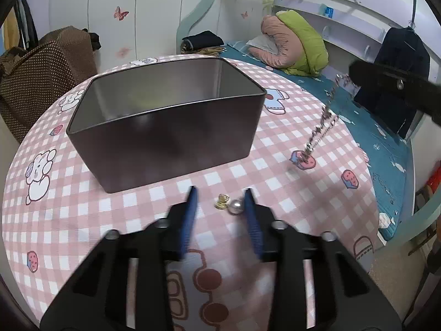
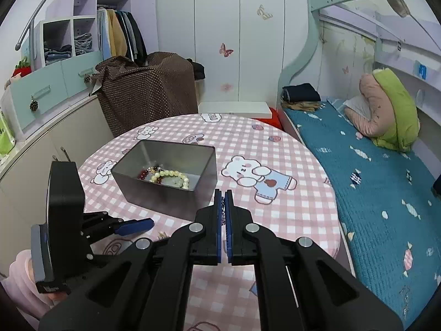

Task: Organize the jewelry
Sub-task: 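Grasp the pearl stud earring with the left gripper while the right carries the chain toward the tin, then lower the earring and chain into the tin and open both grippers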

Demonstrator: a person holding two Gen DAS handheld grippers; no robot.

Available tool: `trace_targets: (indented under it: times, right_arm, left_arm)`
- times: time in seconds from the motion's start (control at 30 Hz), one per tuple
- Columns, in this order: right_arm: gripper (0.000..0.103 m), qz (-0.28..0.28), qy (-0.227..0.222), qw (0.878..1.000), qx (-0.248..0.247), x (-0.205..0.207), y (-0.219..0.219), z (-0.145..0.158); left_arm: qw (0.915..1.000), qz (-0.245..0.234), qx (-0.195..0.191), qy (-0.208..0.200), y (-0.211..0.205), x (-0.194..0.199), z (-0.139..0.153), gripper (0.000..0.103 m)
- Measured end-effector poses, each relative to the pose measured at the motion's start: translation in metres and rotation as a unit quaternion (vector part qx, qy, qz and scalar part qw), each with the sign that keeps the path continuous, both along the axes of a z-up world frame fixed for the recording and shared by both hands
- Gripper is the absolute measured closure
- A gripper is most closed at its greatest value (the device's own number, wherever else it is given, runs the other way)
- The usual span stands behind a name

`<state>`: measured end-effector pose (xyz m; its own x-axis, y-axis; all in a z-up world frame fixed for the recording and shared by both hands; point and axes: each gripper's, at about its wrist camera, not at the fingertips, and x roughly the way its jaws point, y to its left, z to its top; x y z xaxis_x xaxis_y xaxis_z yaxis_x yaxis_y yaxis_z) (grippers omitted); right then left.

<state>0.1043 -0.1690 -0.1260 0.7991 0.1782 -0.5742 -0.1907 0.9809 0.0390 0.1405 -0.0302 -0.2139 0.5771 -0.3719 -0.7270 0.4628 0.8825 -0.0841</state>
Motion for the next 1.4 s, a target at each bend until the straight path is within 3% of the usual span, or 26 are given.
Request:
trace_targets:
  times: [0.07, 0.17, 0.6, 1.07, 1.4]
  right_arm:
    - [0.101, -0.002, 0.001, 1.0, 0.002, 0.0, -0.002, -0.001]
    - [0.101, -0.001, 0.003, 1.0, 0.004, 0.001, -0.003, -0.001]
    - [0.101, 0.007, 0.008, 1.0, 0.011, 0.003, 0.002, -0.005]
    - [0.101, 0.033, -0.029, 0.999, 0.007, 0.01, 0.022, 0.022]
    - [0.101, 0.053, -0.071, 0.996, 0.011, 0.026, 0.039, 0.049]
  left_arm:
    - [1.0, 0.008, 0.001, 0.001, 0.001, 0.002, 0.0, 0.088]
    - [0.9999, 0.01, -0.008, 0.007, 0.007, 0.005, 0.0, 0.091]
    - [0.9996, 0.028, -0.005, -0.003, 0.022, 0.0, 0.009, 0.092]
    - [0.9943, 0.056, -0.012, -0.091, 0.05, -0.006, 0.07, 0.092]
    - [0.9892, 0.074, -0.019, -0.125, 0.059, 0.009, 0.099, 0.092]
